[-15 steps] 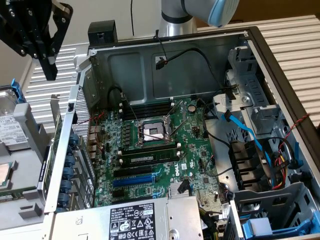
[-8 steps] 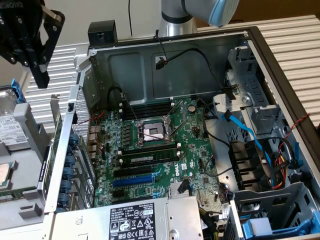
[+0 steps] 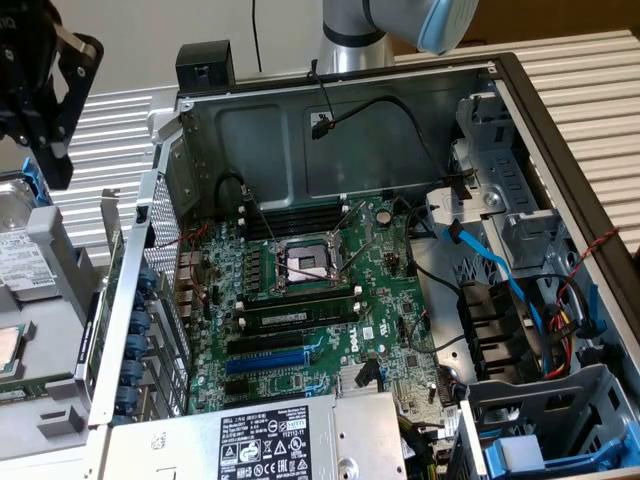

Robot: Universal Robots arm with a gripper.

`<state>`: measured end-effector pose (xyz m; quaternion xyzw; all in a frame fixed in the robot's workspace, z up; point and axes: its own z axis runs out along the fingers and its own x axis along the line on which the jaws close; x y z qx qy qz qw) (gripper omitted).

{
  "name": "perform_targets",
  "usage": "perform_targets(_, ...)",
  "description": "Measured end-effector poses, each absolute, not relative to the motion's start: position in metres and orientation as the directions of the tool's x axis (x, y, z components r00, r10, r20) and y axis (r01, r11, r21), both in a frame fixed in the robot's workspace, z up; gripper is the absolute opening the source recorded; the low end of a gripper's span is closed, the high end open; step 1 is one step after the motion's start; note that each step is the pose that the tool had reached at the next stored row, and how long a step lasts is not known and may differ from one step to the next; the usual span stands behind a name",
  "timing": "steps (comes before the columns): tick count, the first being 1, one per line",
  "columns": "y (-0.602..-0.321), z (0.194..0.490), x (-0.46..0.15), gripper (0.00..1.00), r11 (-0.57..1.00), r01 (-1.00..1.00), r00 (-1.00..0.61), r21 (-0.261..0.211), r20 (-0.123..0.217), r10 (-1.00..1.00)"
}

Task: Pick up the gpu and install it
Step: 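Reach for the gpu, then pick up the gpu and move the gpu toward the slot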

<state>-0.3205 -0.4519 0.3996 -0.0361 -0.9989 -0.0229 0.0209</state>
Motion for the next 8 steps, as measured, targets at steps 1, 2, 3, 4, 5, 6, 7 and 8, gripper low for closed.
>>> perform_targets(1,-0.4534,0.3996,-0.3217,0.11,0.996,0.073,-0.996,0.044,0.048,0.071)
perform_targets(2,-0.4547,0.3996,-0.3228,0.11,0.996,0.074,-0.996,0.044,0.054,0.071)
perform_targets(3,-0.4553,0.3994,-0.3232,0.11,0.996,0.074,-0.996,0.043,0.058,0.071)
perform_targets(4,-0.4553,0.3994,-0.3233,0.11,0.996,0.074,-0.996,0.043,0.060,0.071)
perform_targets(5,-0.4553,0.3995,-0.3233,0.11,0.996,0.074,-0.996,0.043,0.060,0.071)
perform_targets(6,-0.4553,0.3995,-0.3233,0.11,0.996,0.074,-0.996,0.043,0.060,0.071)
perform_targets(7,-0.4554,0.3995,-0.3232,0.11,0.996,0.074,-0.996,0.043,0.060,0.071)
perform_targets(8,-0.4554,0.3994,-0.3232,0.11,0.996,0.074,-0.996,0.043,0.060,0.071)
